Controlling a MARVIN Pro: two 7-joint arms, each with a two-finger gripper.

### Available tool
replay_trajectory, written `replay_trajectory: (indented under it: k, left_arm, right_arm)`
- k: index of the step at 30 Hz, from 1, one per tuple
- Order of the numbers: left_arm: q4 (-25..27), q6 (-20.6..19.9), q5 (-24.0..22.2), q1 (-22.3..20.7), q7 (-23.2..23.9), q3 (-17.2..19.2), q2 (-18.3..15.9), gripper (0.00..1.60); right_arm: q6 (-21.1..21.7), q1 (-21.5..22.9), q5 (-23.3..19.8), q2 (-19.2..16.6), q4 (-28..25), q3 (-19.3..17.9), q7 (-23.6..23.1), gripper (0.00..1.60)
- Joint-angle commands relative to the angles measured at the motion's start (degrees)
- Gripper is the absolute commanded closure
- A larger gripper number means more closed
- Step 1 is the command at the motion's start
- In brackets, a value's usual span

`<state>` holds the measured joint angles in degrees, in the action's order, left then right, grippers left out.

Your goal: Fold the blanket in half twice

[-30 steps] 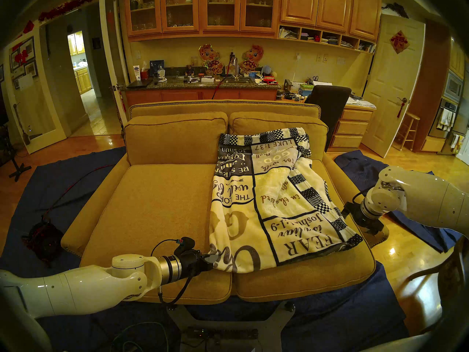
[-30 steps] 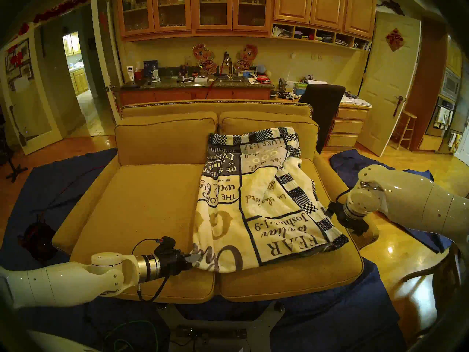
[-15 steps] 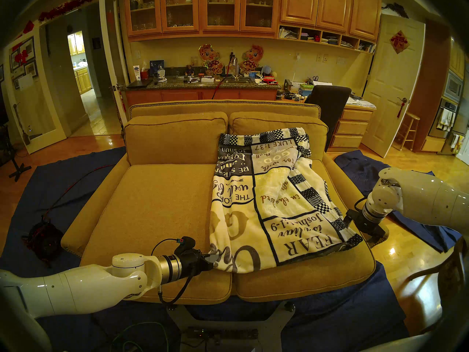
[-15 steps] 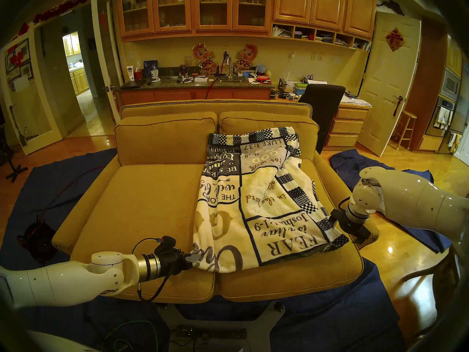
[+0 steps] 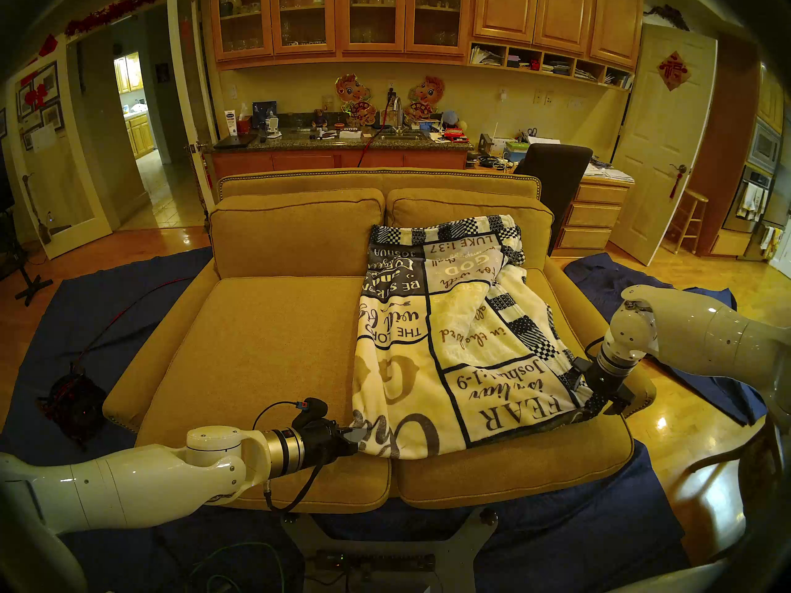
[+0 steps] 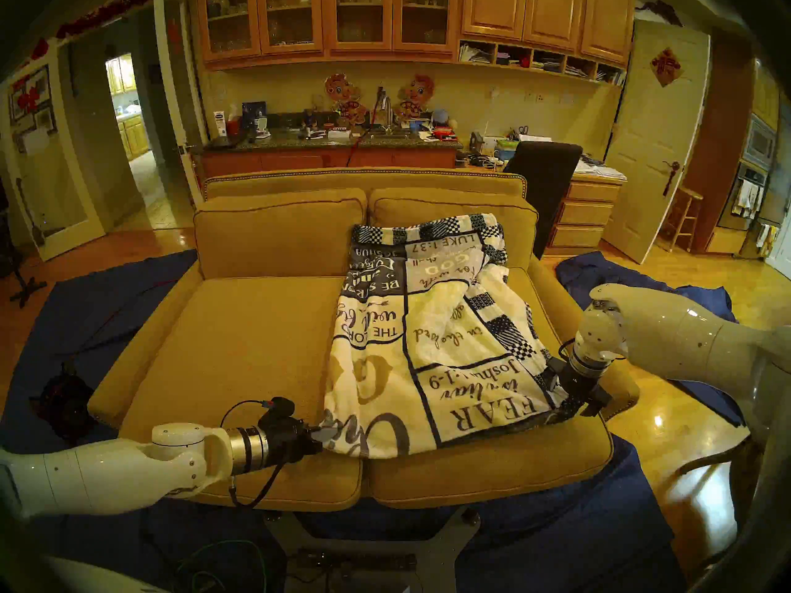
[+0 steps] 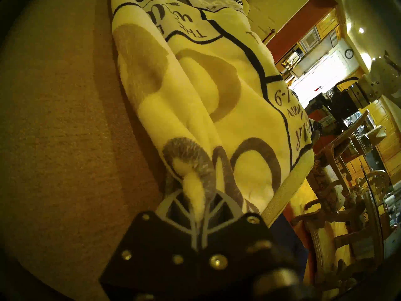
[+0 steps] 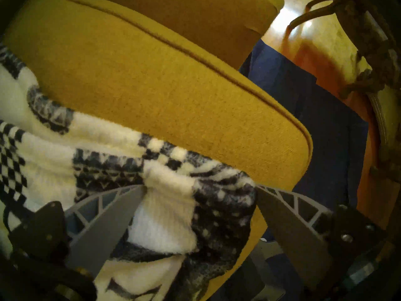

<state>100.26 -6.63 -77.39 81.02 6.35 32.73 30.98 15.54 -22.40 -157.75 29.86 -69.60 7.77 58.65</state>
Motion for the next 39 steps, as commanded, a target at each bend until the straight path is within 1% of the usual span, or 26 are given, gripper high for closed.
replay_trajectory:
  k: [1,4,7,8,9,11,12,13,17,18,19,20,24,26,31,39]
  left_arm:
    - [1.0,0.0,0.0,-0.1,-0.2,0.1,0.0,1.6]
    - [1.4,0.0,-0.1,0.0,-0.5,0.1,-0.2,1.6]
    - [1.6,0.0,-0.1,0.0,-0.6,0.1,-0.4,1.6]
    - [1.6,0.0,-0.1,0.0,-0.6,0.1,-0.4,1.6]
    - [1.6,0.1,-0.1,0.0,-0.6,0.1,-0.4,1.6]
    - [1.6,0.2,0.0,0.1,-0.5,0.1,-0.5,1.6]
    - [2.0,0.2,-0.1,0.1,-0.6,0.1,-0.8,1.6]
    - [2.2,0.2,-0.1,0.1,-0.7,0.2,-0.9,1.6]
    - [3.2,-0.3,0.0,0.0,-0.5,0.1,-1.8,1.6]
    - [3.3,-0.4,0.0,0.0,-0.6,0.1,-1.9,1.6]
    - [3.4,-0.5,0.1,-0.1,-0.5,0.1,-2.0,1.6]
    - [3.6,-0.6,0.1,-0.2,-0.3,0.1,-2.0,1.6]
    - [5.2,-1.4,0.2,-0.4,-0.7,0.1,-2.4,1.6]
    - [6.7,-1.1,0.4,-0.2,-1.4,0.2,-3.1,1.6]
    - [11.7,0.2,1.0,0.9,-3.1,0.9,-6.2,1.6]
    - [18.2,1.4,1.8,1.9,-6.3,2.1,-11.0,1.6]
  right_arm:
    - [0.2,-1.5,-1.6,3.0,3.7,0.1,-0.7,0.0]
    - [0.6,-2.0,-2.7,2.9,3.9,-0.1,-1.0,0.0]
    - [0.8,-2.1,-2.9,2.6,3.3,0.0,-1.1,0.0]
    - [0.7,-2.1,-3.0,2.5,2.9,-0.1,-1.1,0.31]
    - [0.5,-2.0,-3.1,2.1,2.3,-0.1,-1.0,0.56]
    - [0.9,-1.5,-3.1,1.3,1.2,-0.3,-1.0,1.23]
    - [2.0,-1.2,-3.1,0.9,0.9,-0.4,-1.1,1.41]
    - [2.2,-0.9,-3.2,0.4,0.3,-0.6,-1.0,1.6]
    - [5.2,1.0,-4.6,-2.1,-3.4,-1.7,0.3,1.6]
    - [6.6,1.5,-6.2,-2.8,-4.6,-2.2,1.1,1.6]
    - [6.9,1.9,-6.6,-3.2,-5.8,-2.5,1.7,1.6]
    - [8.2,2.3,-7.3,-3.2,-6.1,-2.9,2.1,1.6]
    - [10.6,3.1,-7.3,-5.3,-10.7,-5.1,3.7,1.6]
    - [12.1,3.4,-7.3,-6.1,-12.2,-6.2,4.2,1.6]
    - [13.0,4.5,-7.3,-9.5,-17.3,-8.1,4.8,1.6]
    - [13.9,6.6,-7.3,-13.5,-21.9,-11.4,4.9,1.6]
